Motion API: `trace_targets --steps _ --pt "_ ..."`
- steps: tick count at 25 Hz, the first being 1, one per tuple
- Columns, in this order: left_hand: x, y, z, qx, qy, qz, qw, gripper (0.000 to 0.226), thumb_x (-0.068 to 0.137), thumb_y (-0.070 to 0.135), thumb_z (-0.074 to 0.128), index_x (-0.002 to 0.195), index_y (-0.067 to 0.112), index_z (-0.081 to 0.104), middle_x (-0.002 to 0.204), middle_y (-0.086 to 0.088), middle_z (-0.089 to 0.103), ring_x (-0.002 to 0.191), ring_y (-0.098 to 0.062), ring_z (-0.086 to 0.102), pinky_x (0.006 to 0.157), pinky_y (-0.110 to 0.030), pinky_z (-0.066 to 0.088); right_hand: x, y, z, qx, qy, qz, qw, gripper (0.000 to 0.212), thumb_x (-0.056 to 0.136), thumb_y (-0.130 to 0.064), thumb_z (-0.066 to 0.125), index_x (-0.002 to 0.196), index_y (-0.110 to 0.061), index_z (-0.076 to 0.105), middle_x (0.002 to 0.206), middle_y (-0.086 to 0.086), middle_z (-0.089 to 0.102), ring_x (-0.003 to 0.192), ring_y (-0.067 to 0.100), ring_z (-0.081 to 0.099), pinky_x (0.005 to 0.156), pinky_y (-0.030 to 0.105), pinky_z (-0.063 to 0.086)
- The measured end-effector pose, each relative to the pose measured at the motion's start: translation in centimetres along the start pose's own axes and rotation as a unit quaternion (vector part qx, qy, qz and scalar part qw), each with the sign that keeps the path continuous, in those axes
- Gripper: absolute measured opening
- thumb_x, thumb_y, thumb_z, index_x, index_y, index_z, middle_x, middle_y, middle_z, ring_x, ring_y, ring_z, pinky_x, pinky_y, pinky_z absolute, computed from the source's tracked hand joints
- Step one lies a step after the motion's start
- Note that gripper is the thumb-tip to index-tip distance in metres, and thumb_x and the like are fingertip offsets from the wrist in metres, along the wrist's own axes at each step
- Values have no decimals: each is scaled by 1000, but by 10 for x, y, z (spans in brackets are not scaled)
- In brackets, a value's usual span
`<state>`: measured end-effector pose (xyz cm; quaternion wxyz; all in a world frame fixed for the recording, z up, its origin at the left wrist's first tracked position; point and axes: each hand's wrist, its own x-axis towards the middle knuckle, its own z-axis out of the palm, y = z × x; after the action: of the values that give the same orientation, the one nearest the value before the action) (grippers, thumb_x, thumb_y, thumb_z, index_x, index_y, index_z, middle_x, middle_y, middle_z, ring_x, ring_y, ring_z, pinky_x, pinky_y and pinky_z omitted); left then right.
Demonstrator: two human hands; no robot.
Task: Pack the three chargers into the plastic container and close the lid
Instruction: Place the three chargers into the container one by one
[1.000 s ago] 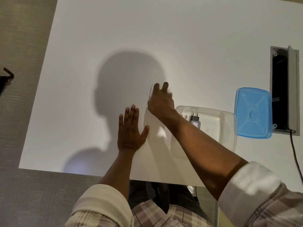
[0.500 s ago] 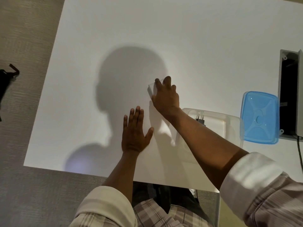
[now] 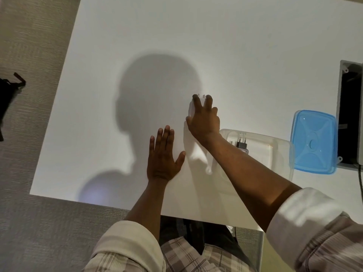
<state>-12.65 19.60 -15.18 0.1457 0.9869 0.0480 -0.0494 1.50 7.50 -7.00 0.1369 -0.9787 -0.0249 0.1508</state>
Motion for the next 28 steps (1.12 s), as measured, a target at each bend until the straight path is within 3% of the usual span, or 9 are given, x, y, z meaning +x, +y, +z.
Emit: trace_targets --steps 3,6,13,16,19,22,28 --pt "-1 0 1 -5 -2 1 1000 82 95 63 35 160 18 13 169 -2 11 157 -20 2 128 -42 0 2 0 -1 7 -7 5 1000 64 84 -15 62 142 -19 35 146 19 31 112 42 52 79 43 53" --pt "0 -1 1 -9 -4 -3 1000 82 95 63 36 160 18 14 169 -2 11 157 -20 3 128 -43 2 -3 3 -10 20 -9 -17 1000 64 80 -17 67 138 -17 39 142 17 38 113 41 53 82 43 54" --pt "-3 0 -3 -15 -4 0 1000 80 95 62 34 160 19 13 169 -2 13 157 -22 6 128 -46 6 -53 23 -63 172 118 -55 976 71 71 -23 70 137 -22 43 140 10 43 113 33 55 84 43 57" --pt "-3 -1 -6 -23 -2 2 1000 81 95 57 39 160 16 14 169 -3 13 157 -22 7 127 -47 8 -89 66 -81 199 159 -36 967 73 74 -24 71 141 -21 43 144 10 40 127 23 46 100 29 45" --pt "-4 -2 -7 -18 -10 3 1000 81 94 56 39 160 16 13 169 -4 13 157 -23 8 127 -48 10 -123 110 -85 180 161 15 970 72 75 -21 72 141 -20 44 146 11 39 128 16 42 99 16 36" --pt "-4 2 -9 -18 -19 1 1000 81 94 56 38 159 15 13 169 -4 13 156 -24 9 127 -48 10 -143 143 -79 161 132 56 977 74 76 -20 75 142 -18 43 145 11 41 132 19 40 106 28 38" --pt "-2 4 -11 4 -33 2 999 81 95 58 34 160 15 11 169 -6 12 156 -26 9 126 -49 12 -148 171 -55 139 64 75 985 77 72 -23 78 141 -19 44 143 11 42 126 29 48 100 40 47"
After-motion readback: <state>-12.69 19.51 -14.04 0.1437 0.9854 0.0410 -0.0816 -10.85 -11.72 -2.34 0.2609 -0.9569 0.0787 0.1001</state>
